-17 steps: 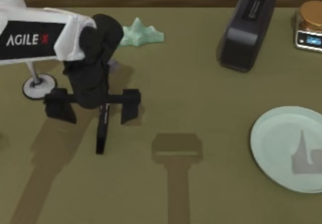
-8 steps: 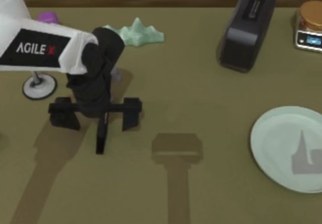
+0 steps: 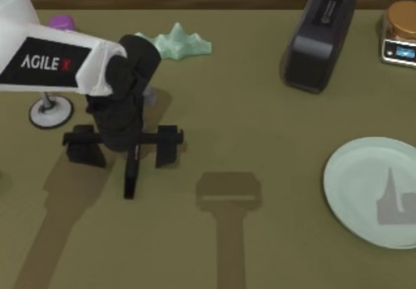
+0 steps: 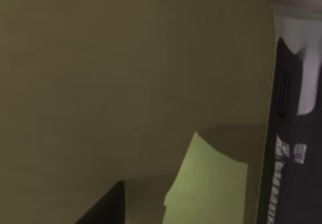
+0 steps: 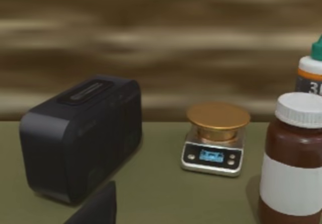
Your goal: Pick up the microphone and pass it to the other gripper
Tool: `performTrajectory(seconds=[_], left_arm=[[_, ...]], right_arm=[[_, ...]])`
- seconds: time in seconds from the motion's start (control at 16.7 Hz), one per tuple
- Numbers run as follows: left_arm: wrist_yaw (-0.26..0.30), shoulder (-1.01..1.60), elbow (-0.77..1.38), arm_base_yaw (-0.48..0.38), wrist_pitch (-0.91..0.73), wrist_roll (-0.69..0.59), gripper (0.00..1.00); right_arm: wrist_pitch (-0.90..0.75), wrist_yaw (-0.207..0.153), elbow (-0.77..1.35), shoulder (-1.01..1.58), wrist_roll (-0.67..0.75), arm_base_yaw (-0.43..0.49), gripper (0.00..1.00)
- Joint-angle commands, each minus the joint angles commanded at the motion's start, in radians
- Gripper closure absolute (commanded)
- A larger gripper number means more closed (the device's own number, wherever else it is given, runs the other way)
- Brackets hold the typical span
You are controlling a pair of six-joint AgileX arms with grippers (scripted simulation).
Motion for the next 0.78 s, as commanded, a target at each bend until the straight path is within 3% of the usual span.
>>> performTrajectory(seconds=[0.3,0.78], left_arm=[[0.0,0.0,0.0,0.0,0.0,0.0,0.98],[0.0,0.0,0.0,0.0,0.0,0.0,1.0]], right_arm=[[0.0,0.0,0.0,0.0,0.0,0.0,0.0],[0.0,0.0,0.0,0.0,0.0,0.0,0.0]])
